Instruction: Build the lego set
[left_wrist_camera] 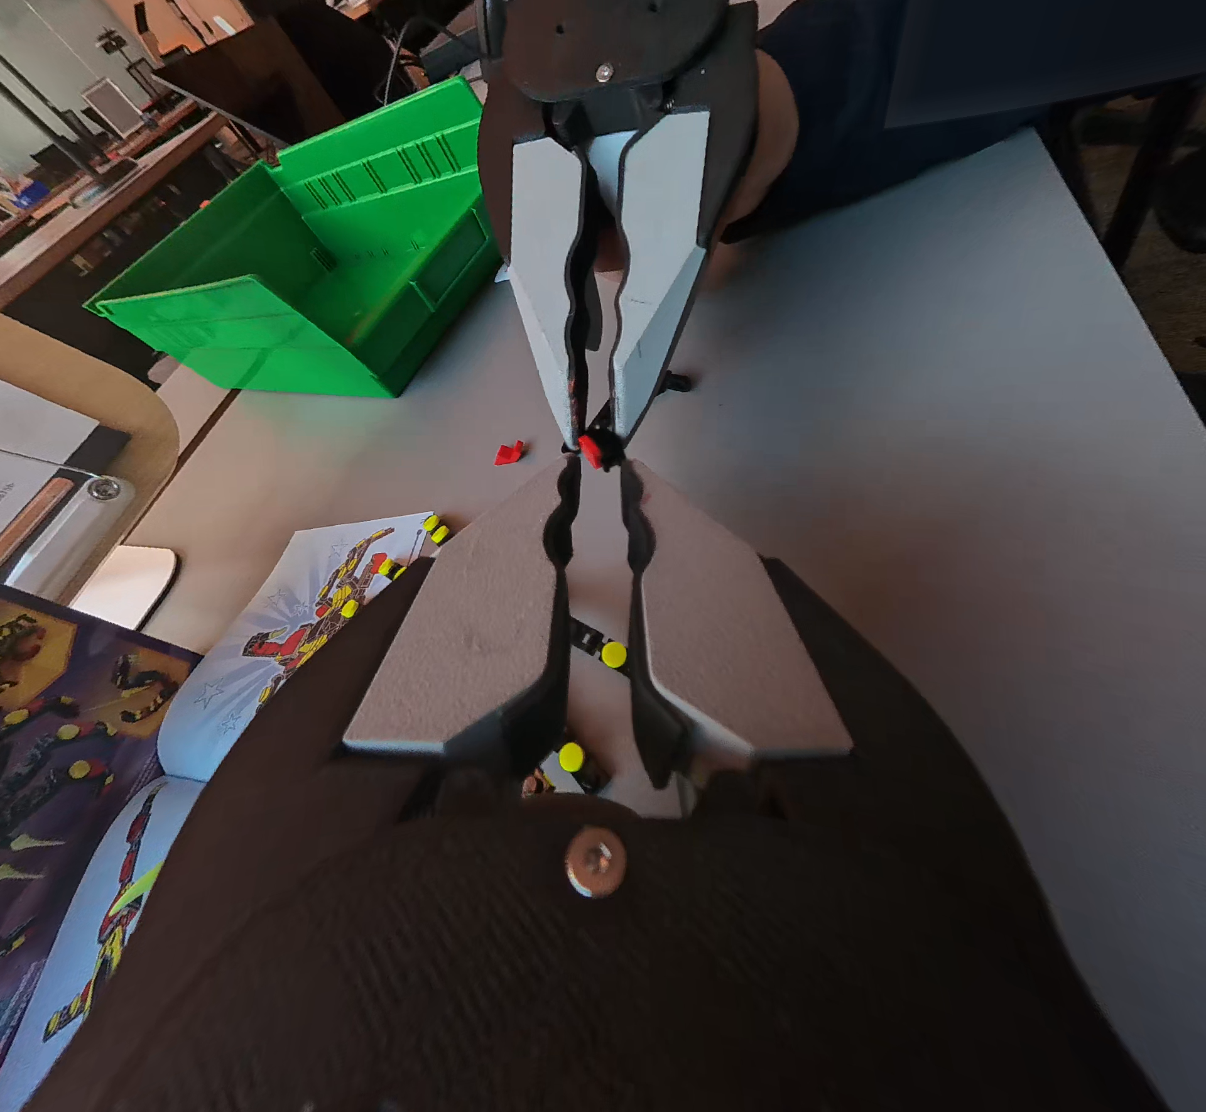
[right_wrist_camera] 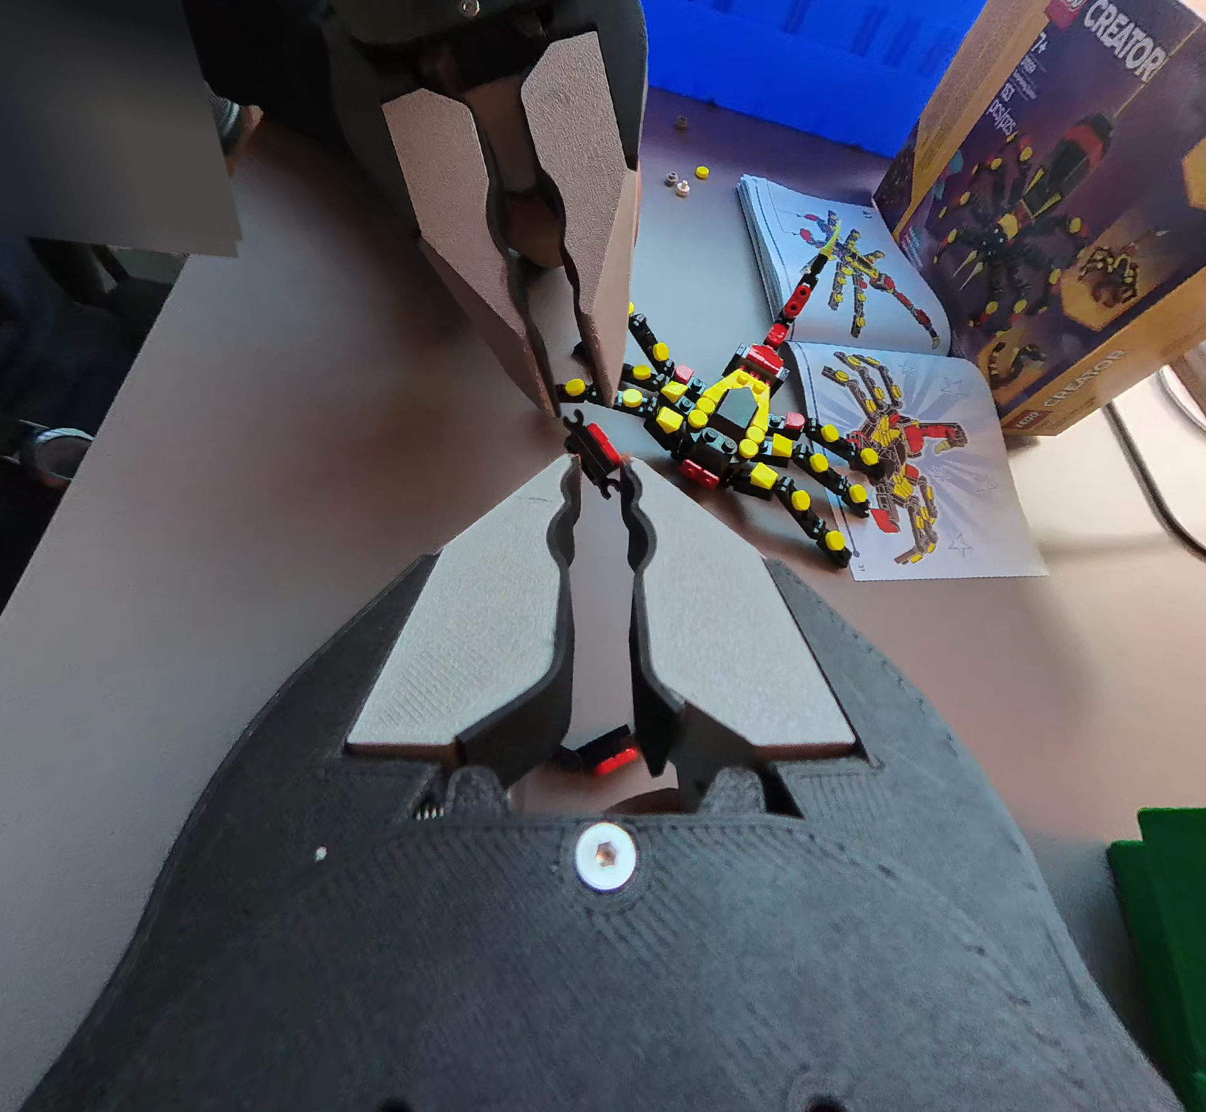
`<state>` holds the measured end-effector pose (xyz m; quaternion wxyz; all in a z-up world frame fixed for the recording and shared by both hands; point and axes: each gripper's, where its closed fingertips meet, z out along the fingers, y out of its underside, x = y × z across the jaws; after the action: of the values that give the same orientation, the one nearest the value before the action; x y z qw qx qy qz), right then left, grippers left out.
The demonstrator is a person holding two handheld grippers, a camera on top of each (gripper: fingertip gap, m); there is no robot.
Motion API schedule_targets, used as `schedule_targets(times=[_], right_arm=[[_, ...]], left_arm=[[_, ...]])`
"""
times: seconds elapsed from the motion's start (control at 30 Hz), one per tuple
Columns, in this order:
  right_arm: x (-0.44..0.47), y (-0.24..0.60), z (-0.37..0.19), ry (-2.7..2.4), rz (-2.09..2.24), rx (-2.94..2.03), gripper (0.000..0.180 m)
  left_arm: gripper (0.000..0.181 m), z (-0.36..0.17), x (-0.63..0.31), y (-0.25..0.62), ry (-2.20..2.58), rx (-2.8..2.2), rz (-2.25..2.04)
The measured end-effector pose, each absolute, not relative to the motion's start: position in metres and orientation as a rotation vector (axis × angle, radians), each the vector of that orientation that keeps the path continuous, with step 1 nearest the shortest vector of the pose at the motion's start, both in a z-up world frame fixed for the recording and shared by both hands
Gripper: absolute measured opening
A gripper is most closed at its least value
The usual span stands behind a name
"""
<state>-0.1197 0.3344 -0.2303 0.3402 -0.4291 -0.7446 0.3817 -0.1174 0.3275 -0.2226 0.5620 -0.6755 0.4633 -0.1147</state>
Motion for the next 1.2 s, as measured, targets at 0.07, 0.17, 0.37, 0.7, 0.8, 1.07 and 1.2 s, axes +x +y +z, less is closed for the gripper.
schedule_targets(times=[0.07, 0.17, 0.37, 0.7, 0.8, 1.07, 1.2], right_arm=[[-0.121, 0.334, -0.230, -1.934, 0.980, -1.104, 0.008], [-0.123, 0.331, -0.230, -1.930, 0.974, -1.095, 0.008], [-0.123, 0.333, -0.229, -1.922, 0.920, -1.065, 0.006], [-0.123, 0.333, -0.224, -1.899, 0.902, -1.025, 0.007], [-0.122, 0.334, -0.222, -1.892, 0.890, -1.018, 0.006], [-0.125, 0.339, -0.213, -1.823, 0.868, -1.015, 0.003], [-0.128, 0.342, -0.207, -1.764, 0.903, -1.043, 0.003]], left_arm=[[0.010, -0.224, -0.117, 0.327, 1.098, -1.598, -0.271], [0.008, -0.225, -0.116, 0.327, 1.106, -1.601, -0.267], [0.003, -0.226, -0.121, 0.328, 1.077, -1.639, -0.295], [0.003, -0.220, -0.122, 0.328, 1.075, -1.588, -0.273], [0.003, -0.217, -0.123, 0.330, 1.059, -1.570, -0.258], [0.003, -0.208, -0.127, 0.332, 1.008, -1.537, -0.235], [0.003, -0.200, -0.129, 0.335, 0.960, -1.510, -0.201]])
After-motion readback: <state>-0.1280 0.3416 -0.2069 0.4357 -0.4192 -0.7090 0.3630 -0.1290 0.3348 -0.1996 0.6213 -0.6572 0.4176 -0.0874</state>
